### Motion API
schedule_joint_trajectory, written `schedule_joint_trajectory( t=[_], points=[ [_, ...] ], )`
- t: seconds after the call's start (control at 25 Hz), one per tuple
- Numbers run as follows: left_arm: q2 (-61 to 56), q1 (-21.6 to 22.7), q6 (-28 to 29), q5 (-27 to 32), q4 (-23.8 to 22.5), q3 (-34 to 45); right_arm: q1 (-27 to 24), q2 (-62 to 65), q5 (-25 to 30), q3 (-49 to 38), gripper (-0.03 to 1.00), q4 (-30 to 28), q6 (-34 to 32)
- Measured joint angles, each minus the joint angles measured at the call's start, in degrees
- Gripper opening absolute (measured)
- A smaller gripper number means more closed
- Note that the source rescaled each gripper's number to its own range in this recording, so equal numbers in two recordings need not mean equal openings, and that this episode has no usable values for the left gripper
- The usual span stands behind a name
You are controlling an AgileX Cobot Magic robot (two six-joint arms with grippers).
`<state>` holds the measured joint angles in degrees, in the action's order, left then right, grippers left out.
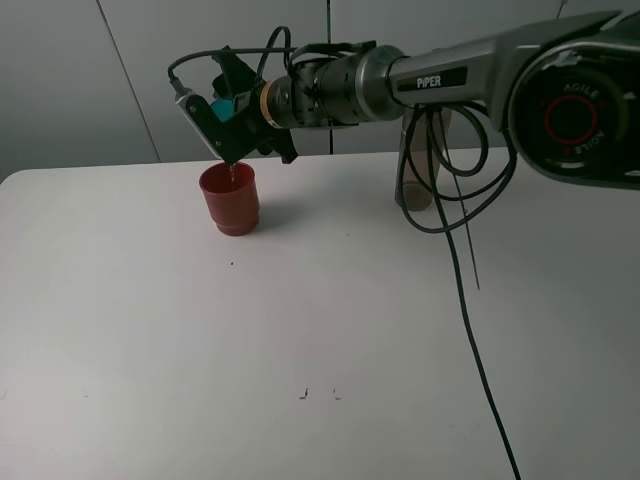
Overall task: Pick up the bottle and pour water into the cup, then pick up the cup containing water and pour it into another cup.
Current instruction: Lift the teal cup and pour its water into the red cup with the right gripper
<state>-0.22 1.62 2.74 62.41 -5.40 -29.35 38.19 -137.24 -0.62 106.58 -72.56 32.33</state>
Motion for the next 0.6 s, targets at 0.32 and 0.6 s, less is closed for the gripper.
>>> schedule_joint_trajectory(
  t=[0.32, 0.6],
  points=[
    [0.0, 0.0, 0.0, 0.0, 0.0, 0.0, 0.0, 0.0, 0.0, 2.9, 0.12, 0.0, 0.2],
    [0.0, 0.0, 0.0, 0.0, 0.0, 0.0, 0.0, 0.0, -0.1, 4.6, 0.12, 0.0, 0.2]
  ],
)
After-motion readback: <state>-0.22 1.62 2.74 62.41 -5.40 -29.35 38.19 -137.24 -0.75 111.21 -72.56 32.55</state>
